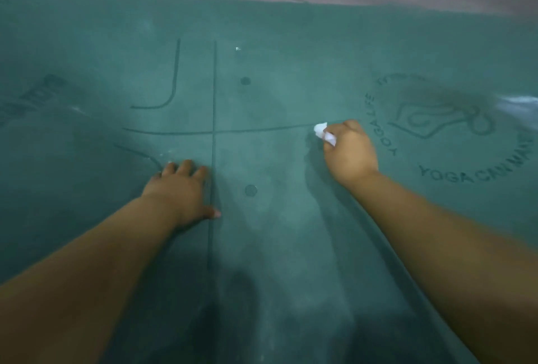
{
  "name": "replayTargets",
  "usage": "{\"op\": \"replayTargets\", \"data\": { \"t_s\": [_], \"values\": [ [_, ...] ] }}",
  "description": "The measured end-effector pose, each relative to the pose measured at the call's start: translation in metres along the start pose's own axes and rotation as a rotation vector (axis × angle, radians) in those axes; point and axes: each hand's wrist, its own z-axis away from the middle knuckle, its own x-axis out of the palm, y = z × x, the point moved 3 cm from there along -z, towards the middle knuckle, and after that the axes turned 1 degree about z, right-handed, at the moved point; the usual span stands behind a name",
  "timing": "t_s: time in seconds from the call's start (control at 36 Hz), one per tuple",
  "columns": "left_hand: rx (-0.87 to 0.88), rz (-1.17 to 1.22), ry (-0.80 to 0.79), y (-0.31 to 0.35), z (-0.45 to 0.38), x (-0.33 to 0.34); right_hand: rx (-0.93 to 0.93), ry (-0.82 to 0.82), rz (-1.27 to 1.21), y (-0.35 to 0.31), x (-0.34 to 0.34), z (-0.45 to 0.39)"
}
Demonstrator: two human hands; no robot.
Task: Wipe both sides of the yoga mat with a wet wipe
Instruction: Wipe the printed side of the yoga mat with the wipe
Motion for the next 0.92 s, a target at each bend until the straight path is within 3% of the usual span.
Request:
{"op": "replayTargets", "data": {
  "t_s": [0.25, 0.31, 0.42, 0.5, 0.56, 0.67, 0.75, 0.81, 0.86, 0.92],
  "values": [
    [0.001, -0.019, 0.031, -0.001, -0.016, 0.024, 0.264, -0.021, 0.001, -0.020, 0.082, -0.035],
    [0.008, -0.032, 0.044, -0.001, -0.019, 0.024, 0.116, -0.035, -0.021, -0.050, 0.098, -0.028],
    [0.015, -0.012, 0.067, -0.001, -0.020, 0.024, -0.486, -0.274, -0.021, -0.112, 0.123, 0.008],
    [0.027, 0.003, 0.089, -0.003, -0.018, 0.026, -0.807, -0.333, 0.038, -0.103, 0.117, 0.019],
    [0.032, 0.013, 0.095, -0.004, -0.018, 0.027, -0.705, -0.319, 0.057, -0.074, 0.102, 0.001],
    [0.027, 0.047, 0.082, -0.004, -0.019, 0.028, -0.012, -0.079, 0.112, 0.025, 0.061, -0.047],
    [0.023, 0.065, 0.087, -0.003, -0.019, 0.028, 0.289, 0.042, 0.104, 0.045, 0.055, -0.035],
    [0.021, 0.077, 0.091, -0.003, -0.019, 0.028, 0.264, 0.057, 0.081, 0.024, 0.073, -0.009],
    [0.021, 0.090, 0.097, -0.003, -0.019, 0.029, -0.017, 0.083, 0.002, -0.018, 0.092, 0.024],
    [0.023, 0.102, 0.105, -0.004, -0.019, 0.030, -0.349, -0.040, -0.044, -0.055, 0.103, 0.058]
  ]
}}
